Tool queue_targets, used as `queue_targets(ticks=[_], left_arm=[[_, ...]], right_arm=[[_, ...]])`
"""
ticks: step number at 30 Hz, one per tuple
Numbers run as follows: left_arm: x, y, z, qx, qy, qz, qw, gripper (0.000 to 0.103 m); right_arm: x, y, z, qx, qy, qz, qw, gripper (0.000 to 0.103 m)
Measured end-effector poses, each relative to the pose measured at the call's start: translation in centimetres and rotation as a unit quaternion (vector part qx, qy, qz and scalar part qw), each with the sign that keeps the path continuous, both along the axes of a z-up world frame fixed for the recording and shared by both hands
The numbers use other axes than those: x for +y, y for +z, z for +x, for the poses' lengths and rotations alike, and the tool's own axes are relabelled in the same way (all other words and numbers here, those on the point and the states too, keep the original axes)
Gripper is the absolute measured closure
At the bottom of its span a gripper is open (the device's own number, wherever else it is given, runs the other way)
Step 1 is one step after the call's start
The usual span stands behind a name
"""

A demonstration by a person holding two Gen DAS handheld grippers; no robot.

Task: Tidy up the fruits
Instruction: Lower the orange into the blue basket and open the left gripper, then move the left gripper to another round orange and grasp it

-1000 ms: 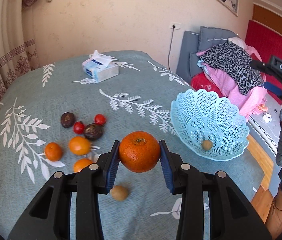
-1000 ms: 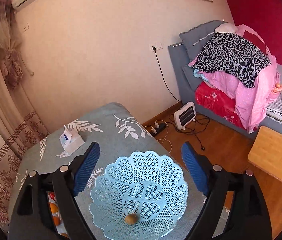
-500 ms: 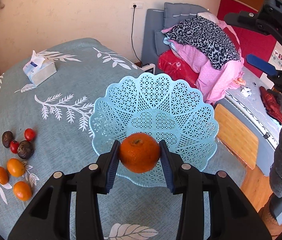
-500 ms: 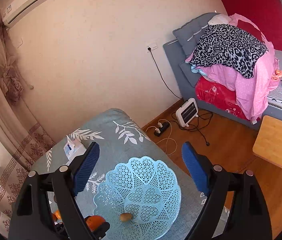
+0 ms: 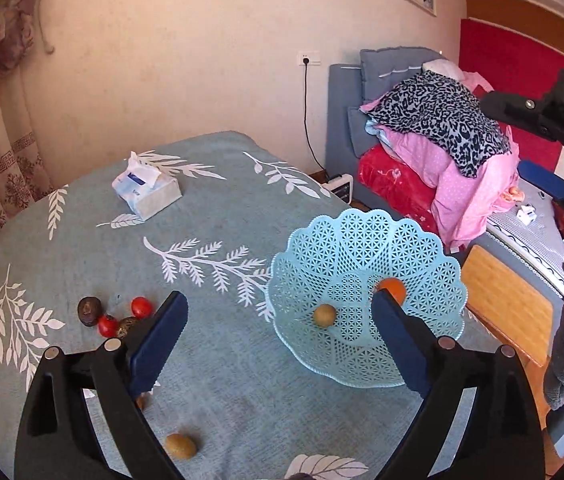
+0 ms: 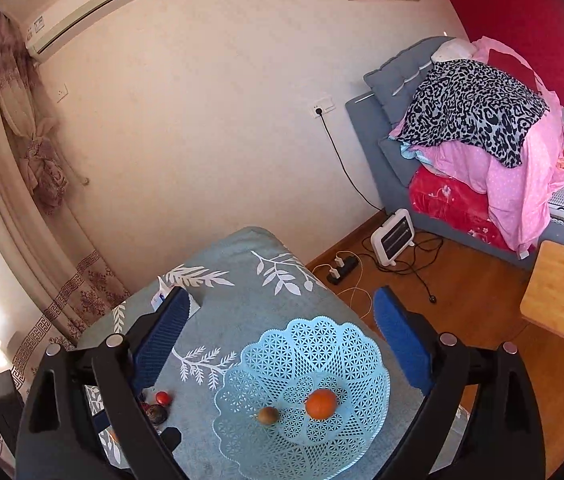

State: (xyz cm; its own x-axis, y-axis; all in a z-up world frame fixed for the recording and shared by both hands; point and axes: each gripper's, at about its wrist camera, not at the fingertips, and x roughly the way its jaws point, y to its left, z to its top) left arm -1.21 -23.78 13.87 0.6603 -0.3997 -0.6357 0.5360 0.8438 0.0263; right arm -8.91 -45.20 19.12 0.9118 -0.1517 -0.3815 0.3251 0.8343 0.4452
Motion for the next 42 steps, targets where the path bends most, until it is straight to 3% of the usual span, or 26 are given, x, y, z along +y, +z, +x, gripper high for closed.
queue_targets(ticks=[10,25,42], left_arm=[[7.6,0.9,2.1,0.003,0.095,-0.012,0.9954,0.009],[18.4,-2.8,4.2,0.054,0.213,-0.016,0.9755,0.009],[20.7,-8.5,8.9,0.123,0.248,-0.004,0.9608,0.010]], right_arm=[[2.1,-0.4,1.1,0.013,0.029,-0.017,0.999,0.007],[6.0,-1.7,2.8,0.038,0.083,-0.035,0.995,0.007],[8.7,-3.5,4.7,0.077,0.133,-0.034,0.988,0.007]])
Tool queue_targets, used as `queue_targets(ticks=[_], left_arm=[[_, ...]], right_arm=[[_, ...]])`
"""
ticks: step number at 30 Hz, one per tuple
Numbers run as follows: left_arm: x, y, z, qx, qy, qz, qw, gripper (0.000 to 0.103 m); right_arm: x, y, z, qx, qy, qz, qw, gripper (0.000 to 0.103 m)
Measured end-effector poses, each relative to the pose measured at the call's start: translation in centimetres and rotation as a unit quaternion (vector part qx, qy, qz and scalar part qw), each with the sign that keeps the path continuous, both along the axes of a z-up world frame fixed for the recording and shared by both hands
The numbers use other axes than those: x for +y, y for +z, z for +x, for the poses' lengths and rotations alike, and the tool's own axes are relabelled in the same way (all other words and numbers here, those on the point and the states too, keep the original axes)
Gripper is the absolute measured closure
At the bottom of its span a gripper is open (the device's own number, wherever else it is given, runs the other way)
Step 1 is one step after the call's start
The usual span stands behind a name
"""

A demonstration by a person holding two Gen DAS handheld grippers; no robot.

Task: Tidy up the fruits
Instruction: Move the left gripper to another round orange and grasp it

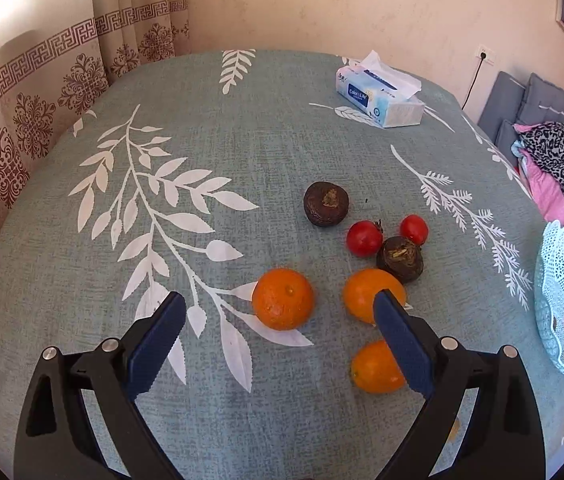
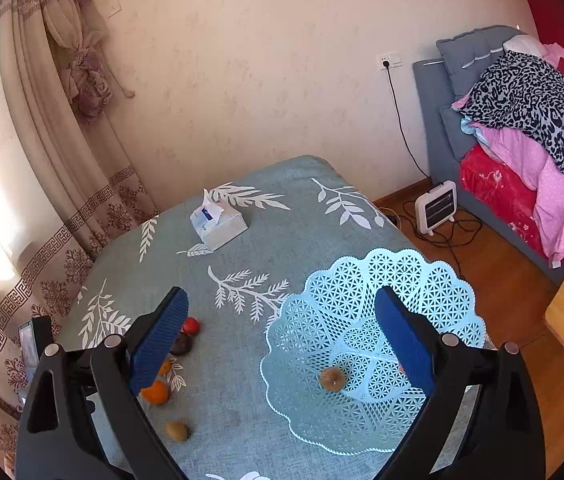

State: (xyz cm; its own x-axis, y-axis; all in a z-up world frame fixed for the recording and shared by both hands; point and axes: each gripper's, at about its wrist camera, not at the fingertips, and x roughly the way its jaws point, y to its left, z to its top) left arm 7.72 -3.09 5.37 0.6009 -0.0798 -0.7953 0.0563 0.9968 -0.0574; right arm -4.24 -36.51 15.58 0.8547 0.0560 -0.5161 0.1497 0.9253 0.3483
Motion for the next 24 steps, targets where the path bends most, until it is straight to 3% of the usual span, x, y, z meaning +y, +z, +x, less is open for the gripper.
queue_targets(ticks=[7,19,21,24], left_arm=[[0.0,-1.8,1.8,0.025,-0.003,-0.007,0.9996,0.017],[0.4,-3.6,2.5,0.041,-0.002,-0.020,0.9990,0.052],[0.7,-3.5,2.5,0.038,-0.003,-0.033,0.9987,0.064],[1.3,-3.1,2.2,0.035,0.003,-0.049,0.9982,0.064]], right_arm=[[0.5,-0.4,0.6,0.010,0.011,-0.004,1.000,0.007],[2.7,-1.8,1.5,0.030,0.042,-0.015,0.999,0.007],[3.4,-2.2,1.7,0.037,0.053,-0.014,0.998,0.007],[4.5,-3.1,2.3,0.051,0.073,-0.009,0.996,0.007]])
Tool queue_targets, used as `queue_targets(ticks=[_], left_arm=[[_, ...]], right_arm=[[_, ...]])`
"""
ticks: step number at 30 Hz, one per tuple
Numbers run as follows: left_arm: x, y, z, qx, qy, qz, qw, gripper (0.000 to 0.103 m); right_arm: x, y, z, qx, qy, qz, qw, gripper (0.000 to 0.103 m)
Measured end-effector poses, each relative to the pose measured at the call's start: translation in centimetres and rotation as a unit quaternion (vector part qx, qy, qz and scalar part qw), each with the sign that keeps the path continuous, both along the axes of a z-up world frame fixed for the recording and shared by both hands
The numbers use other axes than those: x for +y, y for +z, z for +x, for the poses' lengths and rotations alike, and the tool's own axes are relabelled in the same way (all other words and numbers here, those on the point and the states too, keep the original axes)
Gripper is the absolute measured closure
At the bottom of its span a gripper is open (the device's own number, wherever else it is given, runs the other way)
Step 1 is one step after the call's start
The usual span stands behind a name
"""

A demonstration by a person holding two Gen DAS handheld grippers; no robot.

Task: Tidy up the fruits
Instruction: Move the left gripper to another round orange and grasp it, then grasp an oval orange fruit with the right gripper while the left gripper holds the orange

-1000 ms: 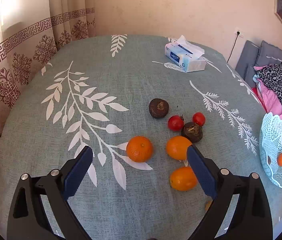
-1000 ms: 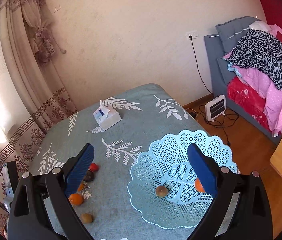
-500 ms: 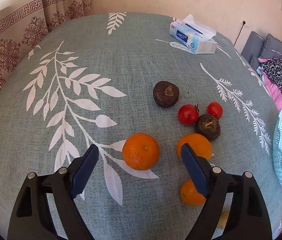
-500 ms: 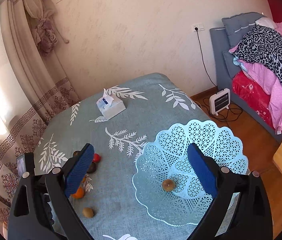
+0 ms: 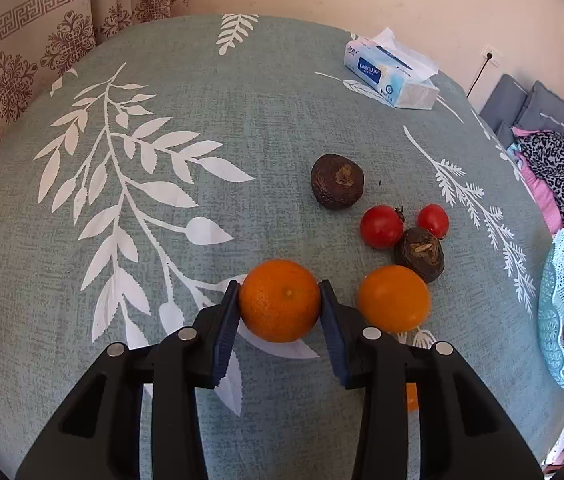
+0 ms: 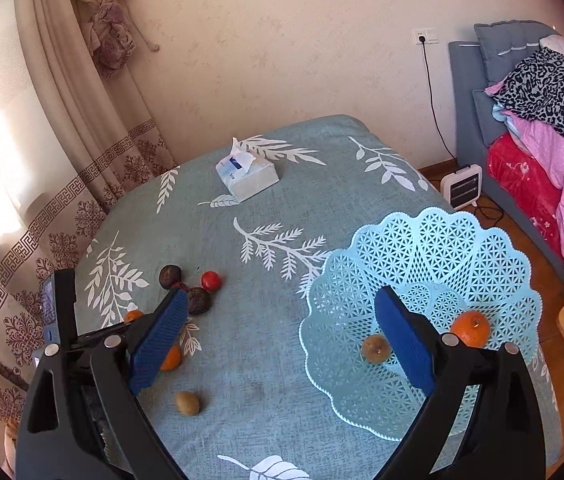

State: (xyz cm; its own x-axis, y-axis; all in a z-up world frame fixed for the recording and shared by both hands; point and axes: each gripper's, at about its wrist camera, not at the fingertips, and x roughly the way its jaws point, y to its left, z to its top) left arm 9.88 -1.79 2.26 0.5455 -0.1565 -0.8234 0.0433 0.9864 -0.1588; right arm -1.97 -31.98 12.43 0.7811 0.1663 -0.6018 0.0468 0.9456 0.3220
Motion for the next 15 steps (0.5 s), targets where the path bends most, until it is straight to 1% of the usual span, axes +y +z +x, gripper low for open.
queue_targets(ticks=[4,9,12,15], left_arm=[[0.6,0.9,-0.9,-0.015,0.004,-0.010,0.9998,0.064],[1.0,2.9,-2.7,-0.053,0.004,0.004,0.9986,0.064],[1.5,4.0,-3.9,-0.071,0.002,0.006,0.9974,0.064],[2.2,4.9,-4.8,-0.086,0.003,0.004,0.9962,0.064]], right_arm=[[1.7,-1.4,0.8,0.022,0.025,0.003,0.999,0.007],[4.0,-3.4,2.1,0.055,0.061,0.019,0.996,0.007],[5.5,-4.3,3.1,0.077,0.077,0.030,0.994,0.007],[7.6,-4.6,4.4,0.089,0.094,0.025,0.991,0.007]])
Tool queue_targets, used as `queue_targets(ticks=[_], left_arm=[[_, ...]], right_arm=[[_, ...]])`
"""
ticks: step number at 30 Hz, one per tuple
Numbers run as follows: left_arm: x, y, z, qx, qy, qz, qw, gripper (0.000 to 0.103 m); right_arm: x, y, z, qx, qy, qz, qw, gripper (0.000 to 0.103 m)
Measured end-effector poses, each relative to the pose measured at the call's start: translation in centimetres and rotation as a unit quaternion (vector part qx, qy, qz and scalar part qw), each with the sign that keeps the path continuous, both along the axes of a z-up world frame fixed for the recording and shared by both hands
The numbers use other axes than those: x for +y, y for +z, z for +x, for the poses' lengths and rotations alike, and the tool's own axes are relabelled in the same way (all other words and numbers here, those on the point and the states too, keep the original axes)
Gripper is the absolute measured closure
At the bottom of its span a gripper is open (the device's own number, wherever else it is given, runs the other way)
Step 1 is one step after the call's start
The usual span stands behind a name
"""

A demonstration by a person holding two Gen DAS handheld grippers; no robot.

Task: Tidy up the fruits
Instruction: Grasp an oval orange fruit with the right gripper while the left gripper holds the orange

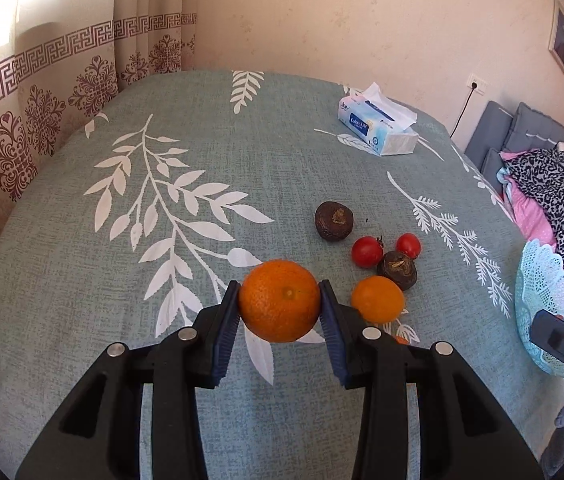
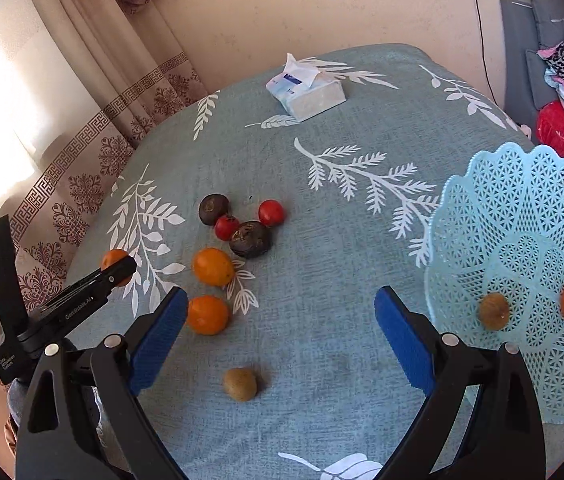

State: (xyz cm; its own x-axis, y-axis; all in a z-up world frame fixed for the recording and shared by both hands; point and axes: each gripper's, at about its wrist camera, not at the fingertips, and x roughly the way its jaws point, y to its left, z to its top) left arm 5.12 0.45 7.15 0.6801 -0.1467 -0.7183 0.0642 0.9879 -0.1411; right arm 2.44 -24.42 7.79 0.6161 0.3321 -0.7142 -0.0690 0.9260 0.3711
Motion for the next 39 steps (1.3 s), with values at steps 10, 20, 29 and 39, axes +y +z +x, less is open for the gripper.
queue_targets(ticks=[10,20,29,39], left_arm=[[3.6,2.3,-2.6,-0.054,0.034,-0.001,0.9980,0.064],[6.4,2.4,-2.9,-0.057,0.038,-0.018,0.9975,0.064],[7.2,2.7,-2.9,-0.059,0.041,-0.026,0.9971,0.063],[6.8,2.4,-2.7,-0.053,0.036,-0.025,0.9976,0.063]], right_arm=[[7.5,-2.0,5.8,0.064,0.056,-0.025,0.996,0.007],[10.9,-4.0,8.8,0.091,0.034,-0.076,0.992,0.007],[11.8,-6.0,9.6,0.101,0.018,-0.122,0.987,0.026],[11.3,-4.7,8.7,0.088,0.038,-0.116,0.989,0.058]])
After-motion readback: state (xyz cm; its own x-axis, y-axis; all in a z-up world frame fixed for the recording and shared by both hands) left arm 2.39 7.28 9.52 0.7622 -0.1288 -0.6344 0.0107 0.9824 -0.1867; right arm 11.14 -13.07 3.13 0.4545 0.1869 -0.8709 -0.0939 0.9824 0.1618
